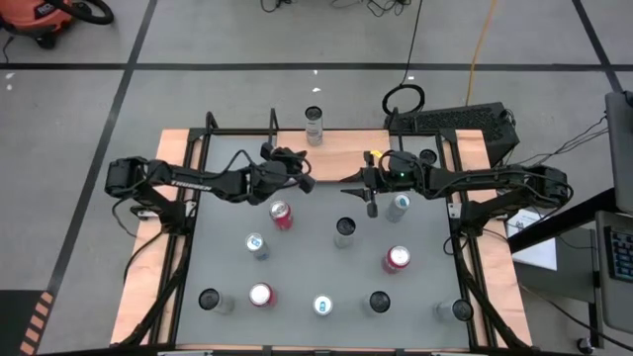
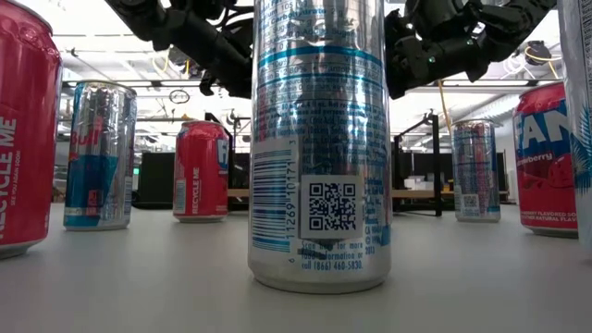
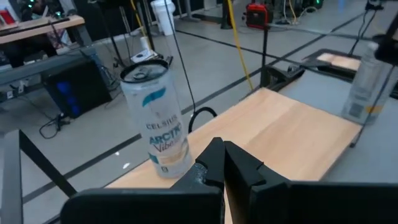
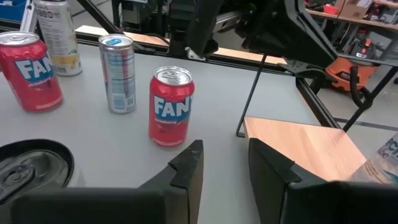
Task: Place canned beverage on shelf
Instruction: Put the top left white blue soda can on the shelf, then put the top right white yellow soda can on the shelf
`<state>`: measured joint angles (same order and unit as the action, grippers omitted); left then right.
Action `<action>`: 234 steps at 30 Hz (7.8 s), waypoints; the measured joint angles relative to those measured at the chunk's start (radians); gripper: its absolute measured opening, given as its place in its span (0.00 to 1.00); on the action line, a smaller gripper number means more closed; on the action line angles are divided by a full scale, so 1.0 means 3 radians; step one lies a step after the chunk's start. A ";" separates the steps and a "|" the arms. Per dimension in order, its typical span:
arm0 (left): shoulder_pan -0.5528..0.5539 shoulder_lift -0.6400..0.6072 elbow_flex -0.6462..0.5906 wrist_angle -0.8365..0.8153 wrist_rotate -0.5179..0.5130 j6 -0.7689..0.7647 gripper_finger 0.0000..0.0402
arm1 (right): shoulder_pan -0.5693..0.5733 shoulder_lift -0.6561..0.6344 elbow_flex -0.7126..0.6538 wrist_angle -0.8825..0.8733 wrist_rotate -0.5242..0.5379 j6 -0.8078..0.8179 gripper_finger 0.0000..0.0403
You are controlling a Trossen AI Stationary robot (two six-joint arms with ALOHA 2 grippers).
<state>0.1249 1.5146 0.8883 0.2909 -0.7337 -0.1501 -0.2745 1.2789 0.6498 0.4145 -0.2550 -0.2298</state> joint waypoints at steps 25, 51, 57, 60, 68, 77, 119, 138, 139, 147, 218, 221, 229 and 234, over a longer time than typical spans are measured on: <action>0.0087 0.0000 0.0006 0.0398 0.0975 0.0442 0.01 | 0.0001 0.0000 0.0000 0.0018 -0.0023 -0.0009 0.23; 0.0476 -0.0003 0.0623 -0.0970 0.0870 0.0154 0.01 | 0.0001 0.0000 0.0000 -0.0003 -0.0025 -0.0061 0.23; 0.0715 -0.0003 0.0623 -0.0998 0.1010 0.0140 0.01 | 0.0001 0.0000 0.0000 -0.0003 -0.0026 -0.0061 0.23; 0.0769 -0.0003 0.0622 -0.1109 0.1064 0.0095 0.01 | 0.0001 0.0000 0.0000 -0.0016 -0.0027 -0.0061 0.23; 0.0795 -0.0003 0.0622 -0.1257 0.1140 0.0115 0.01 | 0.0001 0.0000 0.0000 -0.0026 -0.0027 -0.0061 0.23; 0.1025 0.0000 0.0815 -0.1376 0.1456 0.0366 0.01 | 0.0001 0.0000 0.0000 -0.0022 -0.0027 -0.0061 0.23; 0.1077 0.0556 0.0819 -0.1090 0.1818 0.0352 0.01 | 0.0003 0.0001 0.0000 0.0002 -0.0028 -0.0058 0.23; 0.1091 0.0730 0.0819 -0.0775 0.1638 0.0431 0.01 | 0.0003 0.0001 0.0000 0.0014 -0.0028 -0.0070 0.23; 0.1091 0.0729 0.0819 -0.0726 0.1634 0.0437 0.01 | 0.0003 0.0001 0.0000 0.0014 -0.0028 -0.0070 0.23; 0.1170 0.0727 0.0820 -0.0671 0.1630 0.0457 0.01 | 0.0003 0.0001 0.0000 0.0025 -0.0028 -0.0071 0.23; -0.0812 0.0455 0.0820 -0.0414 0.0802 0.0406 0.01 | 0.0749 -0.0927 0.0003 -0.0932 -0.0019 0.0878 0.23; -0.0995 0.0455 0.0820 -0.0347 0.0754 0.0422 0.01 | 0.0868 -0.0967 0.0004 -0.1109 0.0045 0.0827 0.23; -0.1346 0.0455 0.0820 -0.0323 0.0653 0.0281 0.01 | 0.1145 -0.1032 0.0447 -0.2294 0.0955 0.0920 0.23; -0.1514 0.0455 0.0820 -0.0327 0.0569 0.0265 0.01 | 0.1326 -0.1027 0.0909 -0.2981 0.1573 0.0990 0.23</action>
<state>-0.3292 1.6512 1.1343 0.1928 -0.5629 -0.0706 0.1235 0.9707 0.9224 -0.4798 0.2170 0.0673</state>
